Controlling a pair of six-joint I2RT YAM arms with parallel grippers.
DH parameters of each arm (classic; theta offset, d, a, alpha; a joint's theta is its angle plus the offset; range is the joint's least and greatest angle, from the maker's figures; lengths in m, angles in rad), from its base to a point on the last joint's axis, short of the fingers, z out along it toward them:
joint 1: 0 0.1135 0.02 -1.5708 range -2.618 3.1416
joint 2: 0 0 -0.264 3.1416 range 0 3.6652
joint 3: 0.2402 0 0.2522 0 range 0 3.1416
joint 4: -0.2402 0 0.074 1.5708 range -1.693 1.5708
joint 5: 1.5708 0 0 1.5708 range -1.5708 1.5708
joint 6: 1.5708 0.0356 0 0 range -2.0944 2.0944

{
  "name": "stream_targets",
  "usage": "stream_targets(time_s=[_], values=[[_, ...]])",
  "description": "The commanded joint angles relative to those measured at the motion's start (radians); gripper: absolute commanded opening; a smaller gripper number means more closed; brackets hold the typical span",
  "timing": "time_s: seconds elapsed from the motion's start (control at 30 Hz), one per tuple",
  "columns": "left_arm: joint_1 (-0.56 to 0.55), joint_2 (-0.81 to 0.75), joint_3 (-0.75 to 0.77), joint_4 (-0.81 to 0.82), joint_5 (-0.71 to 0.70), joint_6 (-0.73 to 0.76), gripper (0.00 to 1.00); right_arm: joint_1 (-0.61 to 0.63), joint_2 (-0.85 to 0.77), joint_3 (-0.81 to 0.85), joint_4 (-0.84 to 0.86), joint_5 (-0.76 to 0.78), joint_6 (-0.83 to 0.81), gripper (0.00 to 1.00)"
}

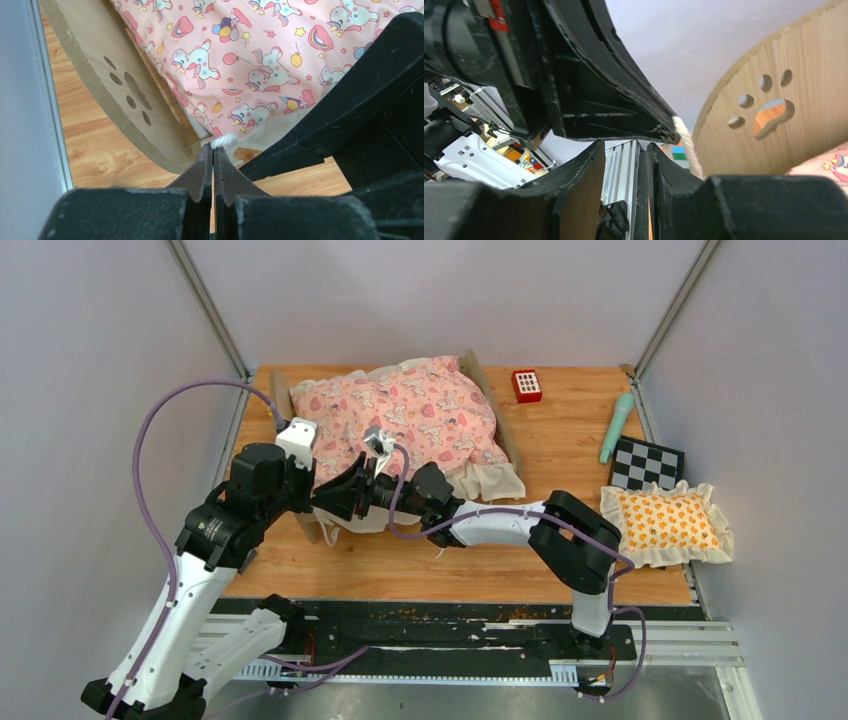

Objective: Set up the pet bed
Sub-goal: Cross the ropes on the bed frame.

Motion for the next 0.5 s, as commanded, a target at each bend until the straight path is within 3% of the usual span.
stream_targets(time_s=[0.0, 0.47], values=[[-0.001, -0.004, 0.041, 0.001, 0.008, 0.015, 0.00, 0.012, -0.012, 0.054, 0.008, 0.021, -0.036, 0.37], [0.000, 0.008, 0.059, 0.003, 0.005, 0.016, 0.00, 0.040, 0.024, 0.079, -0.080, 0.100, -0.131, 0.37]])
